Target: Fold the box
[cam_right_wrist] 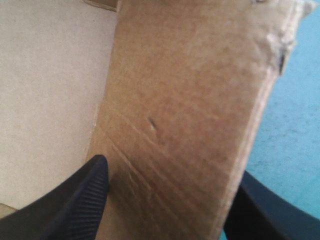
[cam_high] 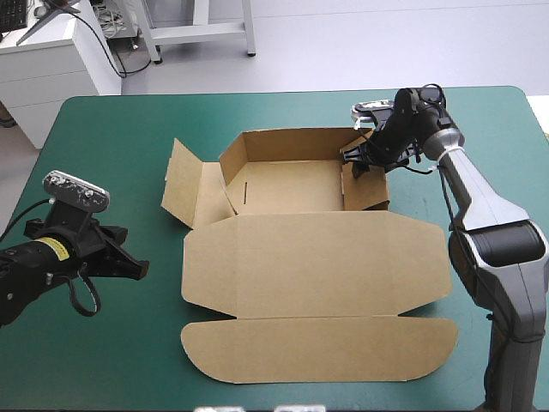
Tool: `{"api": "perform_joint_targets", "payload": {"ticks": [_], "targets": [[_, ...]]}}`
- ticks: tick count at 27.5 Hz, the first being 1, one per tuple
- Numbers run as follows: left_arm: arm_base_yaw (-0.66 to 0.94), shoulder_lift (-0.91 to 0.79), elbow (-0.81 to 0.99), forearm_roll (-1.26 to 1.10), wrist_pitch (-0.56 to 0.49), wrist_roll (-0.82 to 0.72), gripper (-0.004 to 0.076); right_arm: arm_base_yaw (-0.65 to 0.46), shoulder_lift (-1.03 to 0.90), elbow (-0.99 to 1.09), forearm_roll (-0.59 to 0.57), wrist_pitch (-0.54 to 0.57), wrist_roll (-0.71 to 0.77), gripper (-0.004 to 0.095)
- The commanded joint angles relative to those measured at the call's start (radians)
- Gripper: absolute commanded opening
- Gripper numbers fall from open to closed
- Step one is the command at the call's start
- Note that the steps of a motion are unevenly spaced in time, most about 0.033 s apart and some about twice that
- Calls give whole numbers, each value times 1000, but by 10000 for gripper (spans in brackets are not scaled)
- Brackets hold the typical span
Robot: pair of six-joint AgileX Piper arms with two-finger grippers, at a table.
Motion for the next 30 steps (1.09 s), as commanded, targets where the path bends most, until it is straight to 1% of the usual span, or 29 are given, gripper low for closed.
{"api": "perform_joint_targets", "payload": {"ticks": [1, 5, 6, 10, 16, 22, 30], "targets": [[-2, -11, -24, -12, -61, -11, -9, -2, -53, -36, 0, -5, -1, 438], [-2, -11, -24, -13, -61, -11, -9, -2, -52, -36, -19, 16, -3, 34], [-2, -11, -24, -16, -61, -11, -9, -2, -52, -36, -26, 18, -3, -13], [-2, -11, -24, -28, -61, -11, -9, -2, -52, -36, -28, 21, -3, -17], [-2, -11, -24, -28, -61, -11, -9, -7, -87, -38, -28, 32, -50, -19], [-2, -11, -24, -28, -61, -11, -9, -54, -198, -38, -12, 32, -99, -19], [-2, -11, -24, -33, -61, -11, -9, -151, -392, -27, 72, 32, -161, -19]]}}
